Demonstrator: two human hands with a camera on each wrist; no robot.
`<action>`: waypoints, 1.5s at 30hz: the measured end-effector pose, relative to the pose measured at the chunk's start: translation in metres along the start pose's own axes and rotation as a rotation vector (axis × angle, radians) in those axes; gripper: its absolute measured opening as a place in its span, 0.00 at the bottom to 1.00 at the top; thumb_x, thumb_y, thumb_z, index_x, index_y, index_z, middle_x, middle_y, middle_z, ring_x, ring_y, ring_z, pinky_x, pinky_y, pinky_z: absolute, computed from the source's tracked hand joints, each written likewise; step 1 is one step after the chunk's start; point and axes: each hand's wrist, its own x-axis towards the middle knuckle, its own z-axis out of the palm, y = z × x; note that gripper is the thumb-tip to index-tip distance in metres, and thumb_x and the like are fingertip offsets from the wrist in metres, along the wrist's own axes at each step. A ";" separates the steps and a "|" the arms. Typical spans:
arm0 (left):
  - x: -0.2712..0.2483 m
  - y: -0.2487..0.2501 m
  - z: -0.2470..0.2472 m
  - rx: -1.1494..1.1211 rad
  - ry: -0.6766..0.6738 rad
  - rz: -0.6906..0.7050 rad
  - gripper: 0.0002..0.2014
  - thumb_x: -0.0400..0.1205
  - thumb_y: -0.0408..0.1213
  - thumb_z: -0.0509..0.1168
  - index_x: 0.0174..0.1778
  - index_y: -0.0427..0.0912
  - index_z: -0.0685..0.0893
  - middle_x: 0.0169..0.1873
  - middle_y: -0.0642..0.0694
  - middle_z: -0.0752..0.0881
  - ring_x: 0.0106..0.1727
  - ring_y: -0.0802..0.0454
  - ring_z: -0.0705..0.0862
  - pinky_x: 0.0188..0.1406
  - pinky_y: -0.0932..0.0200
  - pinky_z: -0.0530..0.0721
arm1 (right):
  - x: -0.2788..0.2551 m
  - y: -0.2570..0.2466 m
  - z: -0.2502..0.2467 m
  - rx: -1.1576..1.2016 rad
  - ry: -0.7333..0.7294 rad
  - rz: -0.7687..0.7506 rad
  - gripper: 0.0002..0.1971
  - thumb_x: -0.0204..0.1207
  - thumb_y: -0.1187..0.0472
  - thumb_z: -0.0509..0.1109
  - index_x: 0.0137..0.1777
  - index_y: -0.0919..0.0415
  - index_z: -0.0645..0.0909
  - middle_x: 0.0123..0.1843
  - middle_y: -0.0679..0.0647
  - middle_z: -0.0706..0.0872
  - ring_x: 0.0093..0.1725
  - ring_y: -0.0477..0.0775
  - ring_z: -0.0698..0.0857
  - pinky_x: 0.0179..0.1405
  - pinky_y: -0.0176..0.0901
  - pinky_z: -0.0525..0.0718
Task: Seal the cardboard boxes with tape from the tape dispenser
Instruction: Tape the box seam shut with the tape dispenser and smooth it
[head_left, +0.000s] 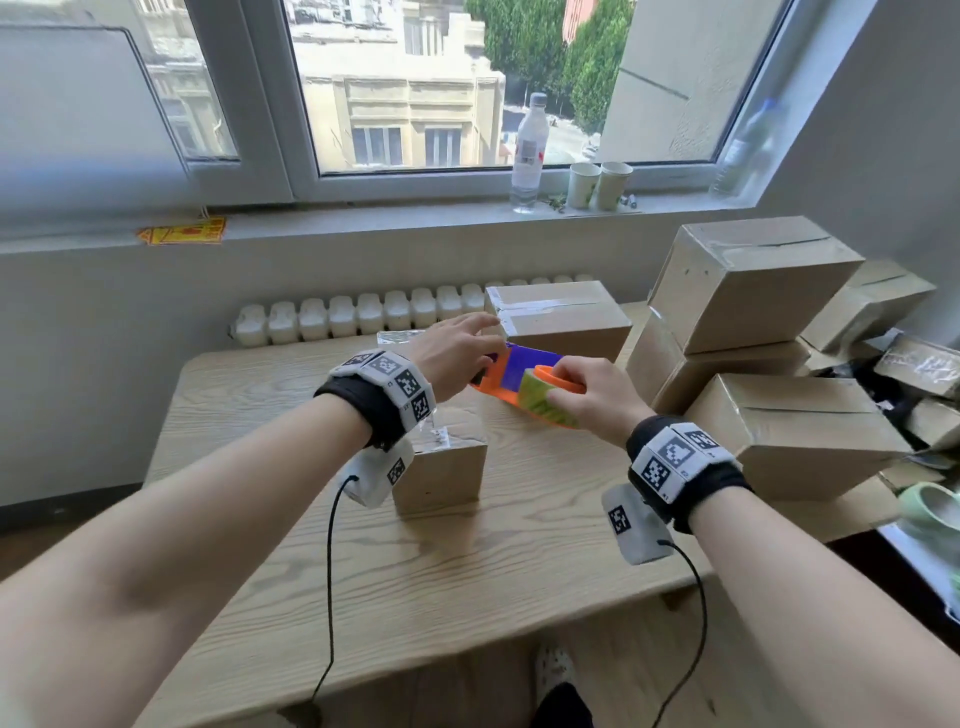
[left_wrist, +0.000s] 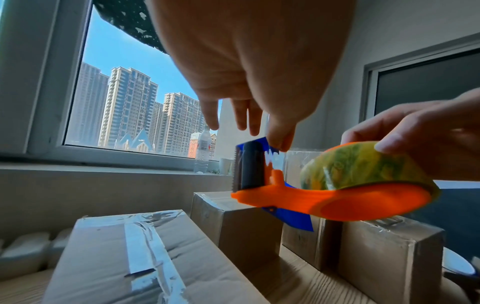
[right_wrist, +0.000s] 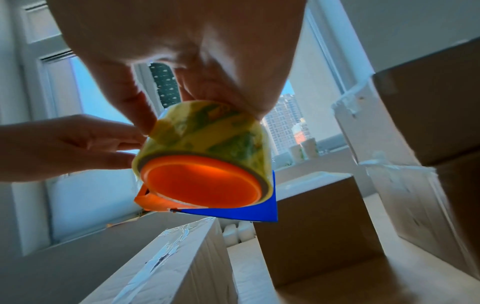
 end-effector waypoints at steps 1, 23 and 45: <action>-0.001 -0.001 -0.002 -0.011 -0.012 -0.005 0.14 0.85 0.37 0.58 0.66 0.46 0.80 0.78 0.43 0.65 0.78 0.44 0.64 0.72 0.50 0.67 | 0.000 -0.004 -0.001 -0.034 0.002 -0.019 0.04 0.75 0.60 0.71 0.40 0.59 0.80 0.36 0.52 0.81 0.33 0.47 0.77 0.28 0.23 0.72; -0.036 -0.028 -0.020 -0.444 -0.132 -0.334 0.17 0.80 0.25 0.63 0.58 0.52 0.82 0.43 0.47 0.86 0.44 0.48 0.87 0.45 0.54 0.85 | 0.046 -0.024 0.002 -0.272 -0.110 -0.011 0.07 0.71 0.57 0.68 0.47 0.57 0.84 0.45 0.56 0.85 0.46 0.55 0.83 0.49 0.49 0.83; -0.039 -0.050 -0.007 -0.549 0.027 -0.589 0.01 0.74 0.34 0.74 0.39 0.41 0.90 0.37 0.47 0.90 0.42 0.57 0.86 0.45 0.62 0.82 | 0.065 -0.013 -0.015 -0.070 -0.297 0.036 0.09 0.77 0.55 0.70 0.38 0.58 0.82 0.39 0.53 0.80 0.43 0.52 0.78 0.37 0.41 0.73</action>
